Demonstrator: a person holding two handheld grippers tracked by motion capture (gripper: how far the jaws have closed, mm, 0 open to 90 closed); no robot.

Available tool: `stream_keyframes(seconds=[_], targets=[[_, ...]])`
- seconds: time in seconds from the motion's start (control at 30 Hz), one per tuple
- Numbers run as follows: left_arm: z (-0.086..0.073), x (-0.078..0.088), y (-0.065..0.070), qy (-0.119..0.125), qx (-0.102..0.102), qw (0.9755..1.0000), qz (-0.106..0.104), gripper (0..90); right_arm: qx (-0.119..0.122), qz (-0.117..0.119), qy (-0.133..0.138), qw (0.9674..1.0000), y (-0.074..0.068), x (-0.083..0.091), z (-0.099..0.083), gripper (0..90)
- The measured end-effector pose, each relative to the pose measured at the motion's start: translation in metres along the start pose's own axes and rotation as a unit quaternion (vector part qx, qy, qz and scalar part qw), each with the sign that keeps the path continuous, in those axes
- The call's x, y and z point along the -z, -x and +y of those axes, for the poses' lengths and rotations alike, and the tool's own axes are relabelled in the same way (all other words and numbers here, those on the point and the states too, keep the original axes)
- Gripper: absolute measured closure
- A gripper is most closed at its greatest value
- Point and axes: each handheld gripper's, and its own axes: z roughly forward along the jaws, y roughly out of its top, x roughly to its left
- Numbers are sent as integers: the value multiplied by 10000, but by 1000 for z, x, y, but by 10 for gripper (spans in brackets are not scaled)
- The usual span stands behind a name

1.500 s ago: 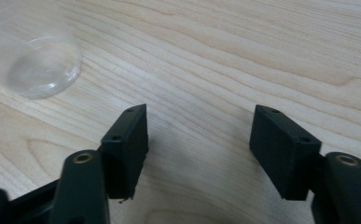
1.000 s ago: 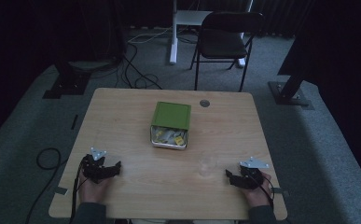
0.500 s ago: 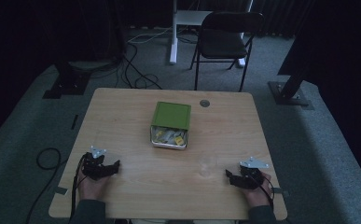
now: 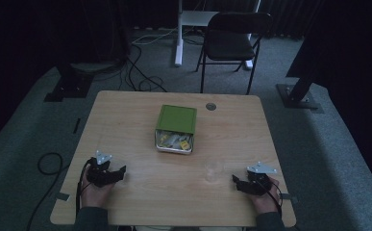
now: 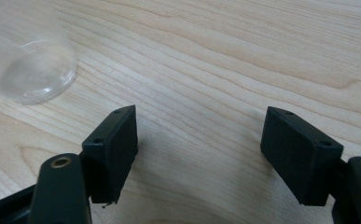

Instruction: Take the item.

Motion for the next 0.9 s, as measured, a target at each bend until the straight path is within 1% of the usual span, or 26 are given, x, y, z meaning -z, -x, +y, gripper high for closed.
stream_keyframes(seconds=[0.17, 0.27, 0.33, 0.43, 0.5, 0.6, 0.63, 0.67, 0.83, 0.87, 0.9], targets=[[5, 4, 6, 59, -80, 9999, -102, 258, -1, 0, -3, 10000, 0, 0, 0, 268], [7, 6, 7, 90, -104, 9999, -93, 258, -2, -2, -4, 10000, 0, 0, 0, 268], [9, 9, 8, 163, -98, 9997, -160, 258, -8, -3, -2, 10000, 0, 0, 0, 267], [12, 14, 12, 265, -156, 9993, -224, 258, -10, -6, -2, 10000, 0, 0, 0, 267], [14, 16, 15, 314, -242, 9988, -279, 258, -5, -3, -2, 10000, -1, 0, 0, 267], [18, 19, 21, 389, -323, 9980, -387, 258, 1, -1, -3, 10000, -1, 0, 0, 267], [18, 19, 21, 389, -323, 9980, -387, 258, 1, -1, -3, 10000, -1, 0, 0, 267], [19, 19, 24, 430, -397, 9973, -451, 258, 1, -1, -3, 10000, -1, 0, 0, 267], [24, 21, 32, 490, -427, 9956, -680, 258, 0, -2, -3, 10000, -1, 0, 0, 267], [24, 21, 32, 490, -427, 9956, -680, 262, 0, -2, -3, 10000, -1, 0, 0, 267], [27, 22, 36, 519, -467, 9946, -773, 262, 1, -1, -4, 10000, -1, 0, 0, 267]])
